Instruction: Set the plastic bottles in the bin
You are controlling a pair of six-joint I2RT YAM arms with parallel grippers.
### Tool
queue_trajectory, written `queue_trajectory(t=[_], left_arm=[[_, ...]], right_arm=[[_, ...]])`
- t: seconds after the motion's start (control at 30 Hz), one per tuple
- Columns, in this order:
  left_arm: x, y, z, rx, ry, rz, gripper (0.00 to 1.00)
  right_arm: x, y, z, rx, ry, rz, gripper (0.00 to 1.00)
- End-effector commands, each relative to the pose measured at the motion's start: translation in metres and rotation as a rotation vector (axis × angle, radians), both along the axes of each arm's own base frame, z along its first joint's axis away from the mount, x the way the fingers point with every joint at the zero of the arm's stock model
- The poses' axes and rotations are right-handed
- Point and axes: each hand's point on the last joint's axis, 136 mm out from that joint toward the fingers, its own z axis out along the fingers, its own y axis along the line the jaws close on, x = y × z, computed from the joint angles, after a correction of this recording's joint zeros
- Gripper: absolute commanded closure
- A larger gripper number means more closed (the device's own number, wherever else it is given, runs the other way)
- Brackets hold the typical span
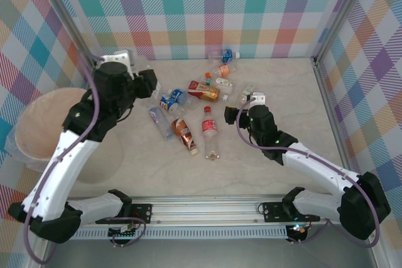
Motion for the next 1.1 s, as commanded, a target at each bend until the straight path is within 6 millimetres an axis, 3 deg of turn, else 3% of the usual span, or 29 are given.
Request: queue_trajectory(t=[0.0, 0.3, 0.57, 0.83, 0.93, 1.07], left_arm=[[-0.018, 0.044, 0.027, 0.123, -0.063, 0.143, 0.46], [-0.06, 0.119, 0.068, 0.306, -0.2, 0.442, 0.46], [-0.103, 0.191, 0.074, 0.506, -0.122, 0.858, 0.43], [-0.127, 0.225, 0.034, 0.511, 0.002, 0.986, 0.41], [-0.122, 0.234, 0.008, 0.507, 0.097, 1.0, 0.4], [-0.103, 0.252, -0.042, 0.463, 0.303, 0.989, 0.42]], right_arm=[[0.008, 0.002, 0.015, 0.025, -0.031, -0.026, 0.0], [0.015, 0.012, 0.028, 0.013, -0.051, 0.007, 0.0], [0.023, 0.021, 0.03, 0.014, -0.058, 0.02, 0.0], [0.031, 0.031, 0.046, 0.012, -0.075, 0.047, 0.0], [0.03, 0.032, 0.046, 0.012, -0.073, 0.054, 0.0], [0.029, 0.034, 0.044, 0.017, -0.059, 0.067, 0.0]])
